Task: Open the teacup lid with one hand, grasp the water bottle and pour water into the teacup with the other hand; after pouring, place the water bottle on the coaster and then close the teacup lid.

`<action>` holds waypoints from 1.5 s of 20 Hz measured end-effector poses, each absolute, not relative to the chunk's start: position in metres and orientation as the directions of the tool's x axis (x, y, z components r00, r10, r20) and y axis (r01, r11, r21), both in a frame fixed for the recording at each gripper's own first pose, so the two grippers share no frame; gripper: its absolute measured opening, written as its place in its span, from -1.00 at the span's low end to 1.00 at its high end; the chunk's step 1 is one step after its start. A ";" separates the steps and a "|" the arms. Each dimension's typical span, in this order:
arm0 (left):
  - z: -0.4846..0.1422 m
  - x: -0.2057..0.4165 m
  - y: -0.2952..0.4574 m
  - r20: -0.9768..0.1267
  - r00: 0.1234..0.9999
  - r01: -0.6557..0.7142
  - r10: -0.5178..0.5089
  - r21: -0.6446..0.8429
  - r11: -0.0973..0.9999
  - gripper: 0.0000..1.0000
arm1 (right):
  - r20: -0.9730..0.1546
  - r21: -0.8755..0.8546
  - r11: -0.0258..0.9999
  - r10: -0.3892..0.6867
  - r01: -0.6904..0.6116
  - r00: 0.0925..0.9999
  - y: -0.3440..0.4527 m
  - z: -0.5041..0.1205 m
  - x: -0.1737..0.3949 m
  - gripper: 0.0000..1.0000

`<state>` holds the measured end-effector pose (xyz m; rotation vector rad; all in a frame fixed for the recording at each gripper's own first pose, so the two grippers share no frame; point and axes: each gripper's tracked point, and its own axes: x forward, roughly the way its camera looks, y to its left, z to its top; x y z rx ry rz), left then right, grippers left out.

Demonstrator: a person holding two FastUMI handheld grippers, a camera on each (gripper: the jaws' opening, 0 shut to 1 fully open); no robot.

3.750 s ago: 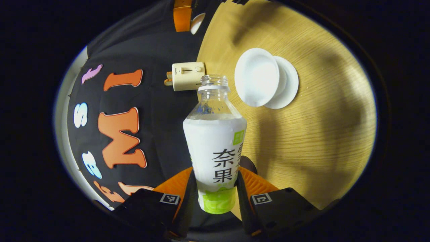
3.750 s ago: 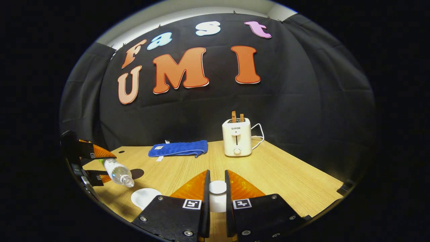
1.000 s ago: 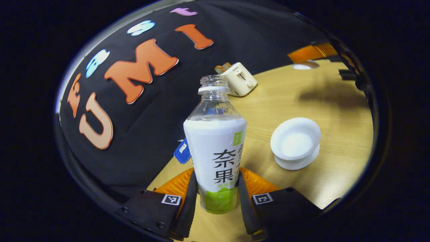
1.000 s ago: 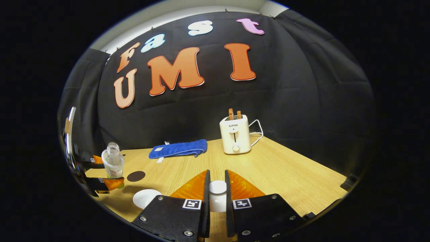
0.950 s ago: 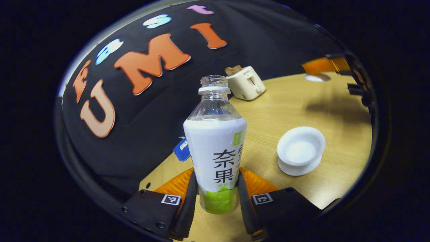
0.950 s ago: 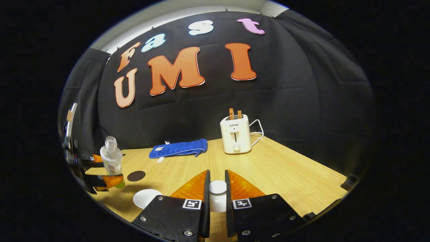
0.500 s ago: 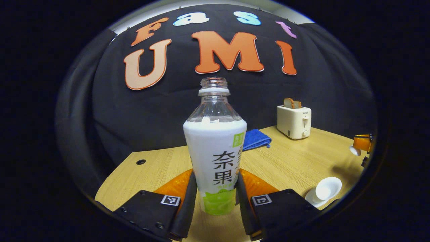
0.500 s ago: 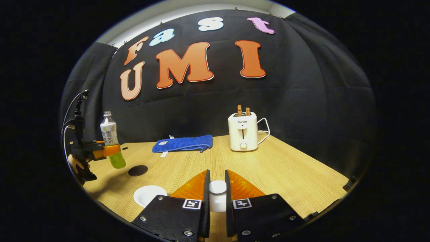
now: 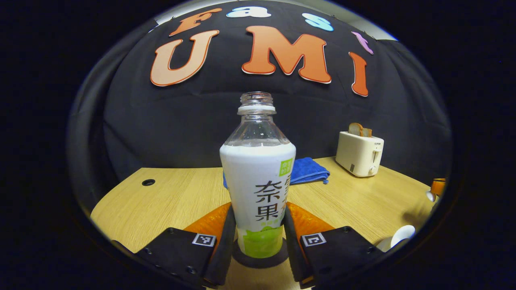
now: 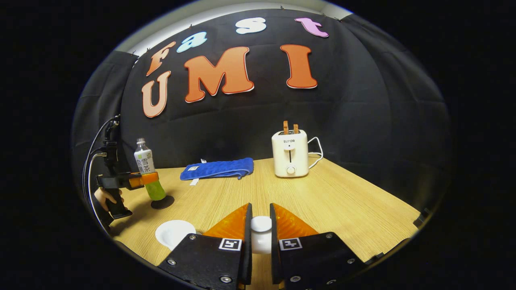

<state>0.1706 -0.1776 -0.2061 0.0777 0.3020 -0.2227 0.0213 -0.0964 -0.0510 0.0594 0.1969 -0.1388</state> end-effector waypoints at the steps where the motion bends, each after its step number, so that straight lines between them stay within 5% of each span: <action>1: -0.209 0.172 -0.177 -0.310 0.929 0.225 -0.201 0.043 0.974 0.24 | -0.201 0.048 0.988 -0.134 0.146 0.971 -0.098 -0.052 0.021 -0.61; 11: -0.219 0.170 -0.177 -0.329 0.922 0.224 -0.206 0.019 0.974 0.34 | -0.204 0.053 0.991 -0.112 0.125 0.972 -0.085 -0.054 0.022 -0.61; 19: -0.217 0.168 -0.173 -0.320 0.929 0.201 -0.186 0.015 0.979 0.45 | -0.182 0.047 0.998 0.040 -0.032 0.983 -0.016 -0.053 0.029 -0.61; 22: -0.212 0.165 -0.170 -0.306 0.937 0.181 -0.167 0.019 0.983 0.95 | -0.176 0.056 0.991 0.133 -0.125 0.975 0.024 -0.054 0.036 -0.61; 30: -0.212 0.137 -0.161 -0.300 0.943 0.160 -0.142 0.037 0.986 1.00 | -0.238 0.022 0.979 0.201 -0.202 0.950 0.059 -0.082 0.043 -0.60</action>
